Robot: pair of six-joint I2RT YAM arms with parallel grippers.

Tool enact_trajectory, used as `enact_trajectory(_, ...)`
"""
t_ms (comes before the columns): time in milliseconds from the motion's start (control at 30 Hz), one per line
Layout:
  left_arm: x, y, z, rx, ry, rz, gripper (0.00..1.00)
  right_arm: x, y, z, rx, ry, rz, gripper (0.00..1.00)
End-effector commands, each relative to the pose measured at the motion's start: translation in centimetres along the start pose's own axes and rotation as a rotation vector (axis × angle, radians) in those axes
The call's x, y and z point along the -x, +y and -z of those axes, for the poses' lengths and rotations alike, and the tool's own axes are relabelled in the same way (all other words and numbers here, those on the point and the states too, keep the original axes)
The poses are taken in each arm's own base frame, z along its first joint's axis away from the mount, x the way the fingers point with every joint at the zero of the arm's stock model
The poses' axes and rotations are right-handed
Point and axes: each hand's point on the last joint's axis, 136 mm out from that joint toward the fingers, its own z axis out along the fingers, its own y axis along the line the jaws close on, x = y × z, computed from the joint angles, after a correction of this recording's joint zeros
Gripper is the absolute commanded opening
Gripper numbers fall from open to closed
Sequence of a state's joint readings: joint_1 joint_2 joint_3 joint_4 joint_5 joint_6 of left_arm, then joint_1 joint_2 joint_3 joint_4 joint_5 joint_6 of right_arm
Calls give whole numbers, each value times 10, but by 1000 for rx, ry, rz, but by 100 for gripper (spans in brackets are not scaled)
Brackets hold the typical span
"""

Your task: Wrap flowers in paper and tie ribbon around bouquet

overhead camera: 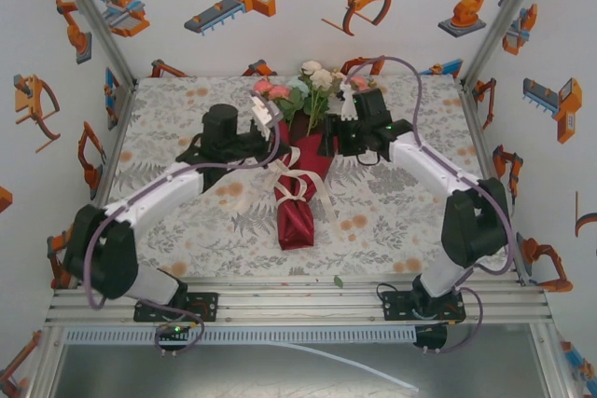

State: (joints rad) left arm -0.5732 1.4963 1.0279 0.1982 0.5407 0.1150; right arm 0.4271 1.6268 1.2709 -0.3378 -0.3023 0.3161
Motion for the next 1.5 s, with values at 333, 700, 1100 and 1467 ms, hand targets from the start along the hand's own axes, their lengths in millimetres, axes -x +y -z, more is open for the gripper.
enact_trajectory(333,2,7,-43,22,20,-19,13,-4,-5,4,-2,-9,-45,64)
enact_trajectory(700,3,31,7,165,86,8,56,1,-1,2,12,-4,-38,65)
enact_trajectory(1100,-77,125,24,274,287,706,57,-35,54,-6,218,155,-11,71)
enact_trajectory(1467,-102,103,3,154,296,878,65,-83,51,-30,166,288,-121,46)
